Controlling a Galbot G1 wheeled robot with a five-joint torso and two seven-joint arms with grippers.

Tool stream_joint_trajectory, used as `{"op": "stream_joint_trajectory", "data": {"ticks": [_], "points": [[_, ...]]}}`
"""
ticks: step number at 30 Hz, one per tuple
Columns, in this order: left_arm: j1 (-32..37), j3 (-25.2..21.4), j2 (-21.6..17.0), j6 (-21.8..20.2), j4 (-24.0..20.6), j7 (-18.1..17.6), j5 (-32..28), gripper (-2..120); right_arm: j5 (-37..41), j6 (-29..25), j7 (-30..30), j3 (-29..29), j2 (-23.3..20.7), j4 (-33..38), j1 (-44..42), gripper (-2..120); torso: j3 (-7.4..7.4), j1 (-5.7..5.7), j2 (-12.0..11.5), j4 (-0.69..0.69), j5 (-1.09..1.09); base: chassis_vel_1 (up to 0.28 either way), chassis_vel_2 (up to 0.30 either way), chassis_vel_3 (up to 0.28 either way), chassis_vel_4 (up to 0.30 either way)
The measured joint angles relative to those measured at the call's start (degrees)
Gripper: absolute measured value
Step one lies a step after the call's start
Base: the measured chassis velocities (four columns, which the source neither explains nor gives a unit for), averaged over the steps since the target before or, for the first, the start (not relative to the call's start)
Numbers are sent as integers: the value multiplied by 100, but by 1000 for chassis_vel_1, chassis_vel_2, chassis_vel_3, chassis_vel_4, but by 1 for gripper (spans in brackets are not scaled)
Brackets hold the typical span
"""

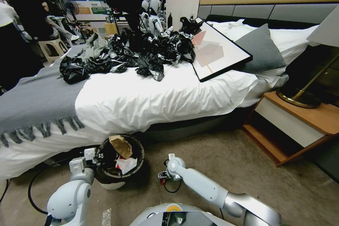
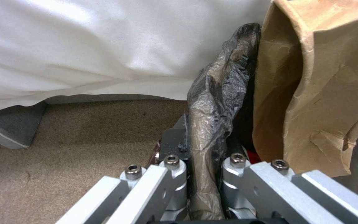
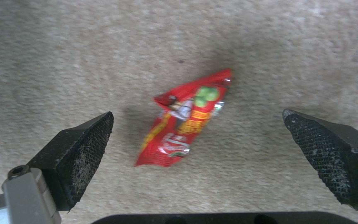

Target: Pick up the trash bin, then pick up the garbage from the floor and place it into the trash bin.

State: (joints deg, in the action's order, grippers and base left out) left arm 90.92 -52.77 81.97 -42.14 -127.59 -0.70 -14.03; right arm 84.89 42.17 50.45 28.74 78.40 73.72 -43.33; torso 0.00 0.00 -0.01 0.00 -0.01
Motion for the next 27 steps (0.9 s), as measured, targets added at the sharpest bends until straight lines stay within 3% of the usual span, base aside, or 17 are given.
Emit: {"op": "stream_joint_trajectory", "data": {"ticks": [27], "points": [[6, 4, 4, 0, 7, 18, -1, 4, -383, 7, -151, -9, 76, -150, -133, 96, -3, -2, 4, -2, -3, 0, 0, 0, 0]]}}
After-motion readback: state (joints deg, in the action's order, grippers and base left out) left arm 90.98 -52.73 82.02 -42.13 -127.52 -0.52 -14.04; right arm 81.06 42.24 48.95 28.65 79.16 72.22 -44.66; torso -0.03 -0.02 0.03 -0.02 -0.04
